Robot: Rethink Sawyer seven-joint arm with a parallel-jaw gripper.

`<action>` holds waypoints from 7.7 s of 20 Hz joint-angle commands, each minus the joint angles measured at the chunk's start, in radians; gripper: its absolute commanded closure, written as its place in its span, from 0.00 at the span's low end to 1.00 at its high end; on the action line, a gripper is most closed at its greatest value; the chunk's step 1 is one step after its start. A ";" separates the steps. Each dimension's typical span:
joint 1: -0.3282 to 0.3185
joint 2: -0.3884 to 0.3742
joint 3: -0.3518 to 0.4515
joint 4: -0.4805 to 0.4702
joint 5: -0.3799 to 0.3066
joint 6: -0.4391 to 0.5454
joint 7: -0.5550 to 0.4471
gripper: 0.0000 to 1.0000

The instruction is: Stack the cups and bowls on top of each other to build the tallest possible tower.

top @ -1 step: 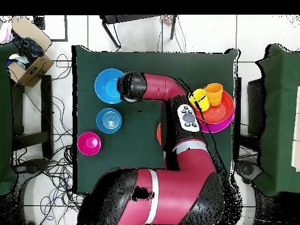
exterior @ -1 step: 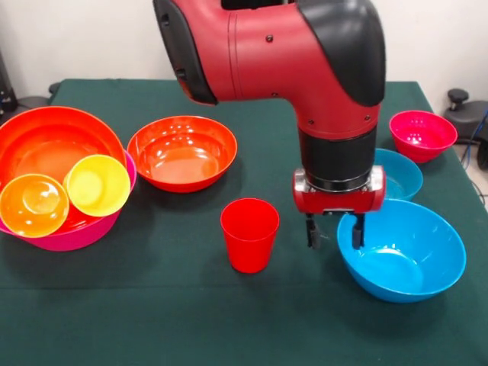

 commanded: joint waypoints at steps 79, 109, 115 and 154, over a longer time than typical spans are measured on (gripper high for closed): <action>-0.467 -0.301 0.570 0.407 -0.052 0.086 -0.319 1.00; -0.946 -0.021 0.885 0.256 -0.300 0.401 -1.133 1.00; -0.928 -0.032 0.865 0.224 -0.314 0.421 -1.155 1.00; -0.896 0.000 0.795 -0.093 -0.480 0.663 -1.452 1.00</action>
